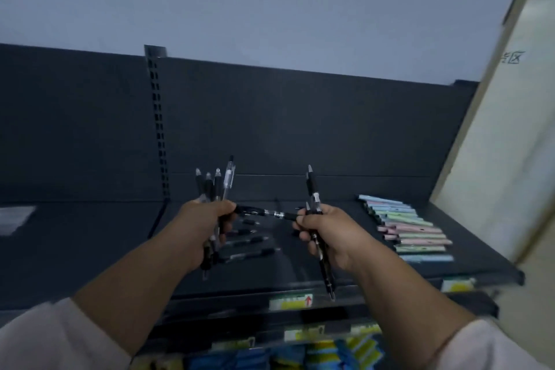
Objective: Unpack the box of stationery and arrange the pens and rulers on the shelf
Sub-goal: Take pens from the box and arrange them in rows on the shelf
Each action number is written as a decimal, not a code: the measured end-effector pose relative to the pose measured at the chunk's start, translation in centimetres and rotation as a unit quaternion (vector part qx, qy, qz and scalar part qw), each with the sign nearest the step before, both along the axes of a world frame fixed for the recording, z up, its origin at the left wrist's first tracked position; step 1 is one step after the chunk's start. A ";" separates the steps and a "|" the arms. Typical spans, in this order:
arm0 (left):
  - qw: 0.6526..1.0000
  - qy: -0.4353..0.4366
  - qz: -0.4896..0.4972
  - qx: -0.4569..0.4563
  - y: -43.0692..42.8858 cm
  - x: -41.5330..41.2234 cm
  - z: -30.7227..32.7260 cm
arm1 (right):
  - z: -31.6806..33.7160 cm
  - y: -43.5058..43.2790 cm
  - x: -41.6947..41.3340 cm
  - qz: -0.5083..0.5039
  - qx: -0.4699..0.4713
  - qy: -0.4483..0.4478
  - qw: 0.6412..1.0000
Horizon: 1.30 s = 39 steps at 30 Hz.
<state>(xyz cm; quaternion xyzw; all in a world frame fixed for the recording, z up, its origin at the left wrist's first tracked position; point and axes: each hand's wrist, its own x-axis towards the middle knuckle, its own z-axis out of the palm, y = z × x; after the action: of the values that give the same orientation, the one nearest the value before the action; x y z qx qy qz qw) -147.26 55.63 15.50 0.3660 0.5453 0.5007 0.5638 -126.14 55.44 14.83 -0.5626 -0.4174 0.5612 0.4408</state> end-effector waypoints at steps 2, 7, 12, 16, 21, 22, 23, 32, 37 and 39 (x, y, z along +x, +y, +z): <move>0.999 0.019 -0.030 -0.005 0.5 3.2 -0.5 | -0.5 0.2 3.3 -0.035 -0.006 -0.001 0.999; 0.992 0.087 -0.092 -0.016 3.2 8.7 -2.3 | -2.0 1.4 8.8 -0.091 -0.018 -0.030 0.995; 0.983 0.122 -0.134 -0.025 6.7 11.8 -4.8 | -3.8 2.8 11.5 -0.129 -0.028 -0.080 0.988; 0.977 0.137 -0.158 -0.034 8.5 13.4 -6.3 | -5.0 4.1 12.9 -0.125 -0.047 -0.123 0.983; 0.971 0.174 -0.155 -0.057 10.0 15.1 -8.6 | -7.0 6.4 14.5 -0.105 -0.061 -0.156 0.980; 0.969 0.182 -0.153 -0.063 10.2 15.4 -9.0 | -7.4 7.0 14.8 -0.097 -0.066 -0.159 0.980; 0.968 0.191 -0.148 -0.064 10.4 15.6 -9.2 | -7.7 7.5 15.1 -0.087 -0.072 -0.157 0.981; 0.987 0.133 -0.046 -0.073 12.6 18.2 -7.7 | -6.9 13.0 18.6 0.008 -0.126 0.119 0.985; 0.992 0.084 -0.058 -0.068 11.8 20.0 -6.2 | -5.9 15.0 17.0 0.002 -0.133 0.268 0.954; 0.991 0.093 -0.067 -0.066 11.6 20.1 -5.9 | -5.8 15.6 16.1 -0.008 -0.120 0.301 0.946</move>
<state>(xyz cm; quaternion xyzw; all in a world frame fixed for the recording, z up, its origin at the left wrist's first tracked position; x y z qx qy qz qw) -127.20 67.25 9.64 0.4089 0.6013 0.3890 0.5657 -110.08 71.02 9.07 -0.4194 -0.1902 0.7471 0.4794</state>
